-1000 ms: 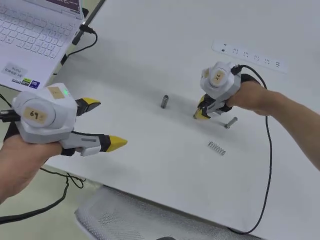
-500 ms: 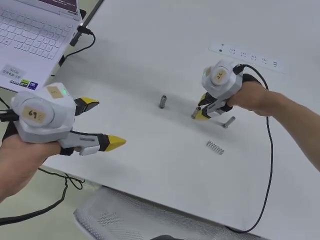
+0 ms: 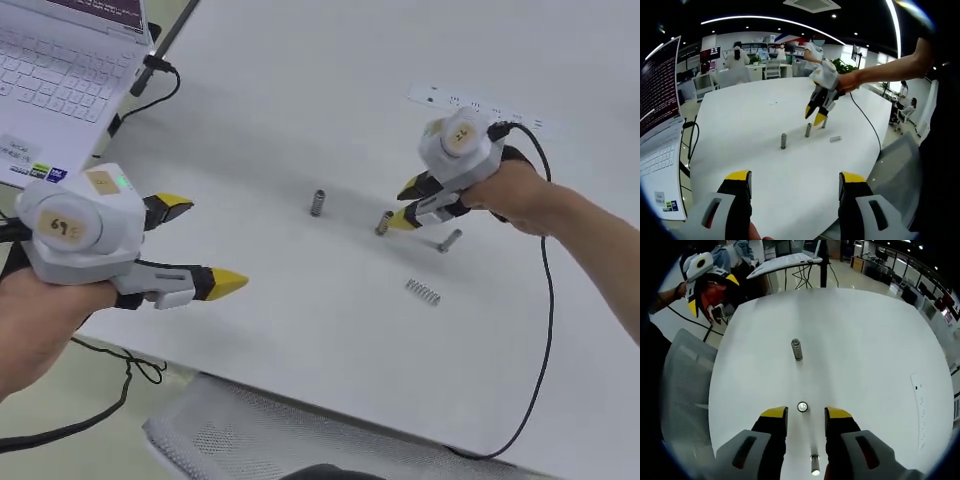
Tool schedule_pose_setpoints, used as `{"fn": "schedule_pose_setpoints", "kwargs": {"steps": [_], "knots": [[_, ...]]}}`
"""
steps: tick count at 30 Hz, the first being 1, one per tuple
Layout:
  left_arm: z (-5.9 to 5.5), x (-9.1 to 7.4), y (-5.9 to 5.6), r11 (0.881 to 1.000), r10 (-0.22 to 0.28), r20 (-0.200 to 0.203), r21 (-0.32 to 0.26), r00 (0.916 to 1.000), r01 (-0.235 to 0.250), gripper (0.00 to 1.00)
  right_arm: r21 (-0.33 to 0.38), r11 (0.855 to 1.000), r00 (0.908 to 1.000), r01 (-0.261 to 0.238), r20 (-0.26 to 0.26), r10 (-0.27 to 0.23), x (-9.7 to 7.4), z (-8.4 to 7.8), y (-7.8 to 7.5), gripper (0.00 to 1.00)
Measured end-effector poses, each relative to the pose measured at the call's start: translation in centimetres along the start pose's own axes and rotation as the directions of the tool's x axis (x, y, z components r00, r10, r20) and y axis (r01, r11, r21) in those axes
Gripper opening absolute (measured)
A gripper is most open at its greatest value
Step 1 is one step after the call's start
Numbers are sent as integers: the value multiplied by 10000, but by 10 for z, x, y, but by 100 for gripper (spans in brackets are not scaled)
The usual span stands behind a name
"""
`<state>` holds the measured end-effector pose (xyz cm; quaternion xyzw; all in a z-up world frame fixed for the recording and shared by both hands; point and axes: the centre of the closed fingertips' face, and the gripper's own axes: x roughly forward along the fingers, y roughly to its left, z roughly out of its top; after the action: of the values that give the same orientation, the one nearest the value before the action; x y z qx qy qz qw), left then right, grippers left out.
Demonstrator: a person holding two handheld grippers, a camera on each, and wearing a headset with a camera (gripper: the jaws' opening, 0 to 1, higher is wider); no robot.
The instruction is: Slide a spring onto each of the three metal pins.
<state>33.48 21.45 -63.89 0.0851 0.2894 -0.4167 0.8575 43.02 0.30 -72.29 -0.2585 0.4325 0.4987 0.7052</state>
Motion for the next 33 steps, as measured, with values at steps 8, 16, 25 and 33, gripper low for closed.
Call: {"fn": "schedule_pose_setpoints", "kwargs": {"steps": [8, 16, 25, 33], "knots": [[4, 1, -2, 10000, -19, 6, 81, 10000, 19, 67, 669, 9977, 9977, 129, 654, -172, -8, 1, -1, 28], [7, 2, -1, 10000, -23, 67, 68, 10000, 22, 67, 1067, 9934, 9907, 430, 1240, -562, -17, 2, -4, 29], [11, 3, -2, 9999, -39, 81, 98, 10000, 38, 67, 1665, 9839, 9767, 642, 1917, -961, -32, 1, -6, 29], [16, 6, -2, 9999, -74, 155, 129, 9999, 72, 67, 2234, 9720, 9663, 724, 2255, -1238, -43, -10, -3, 33]]}}
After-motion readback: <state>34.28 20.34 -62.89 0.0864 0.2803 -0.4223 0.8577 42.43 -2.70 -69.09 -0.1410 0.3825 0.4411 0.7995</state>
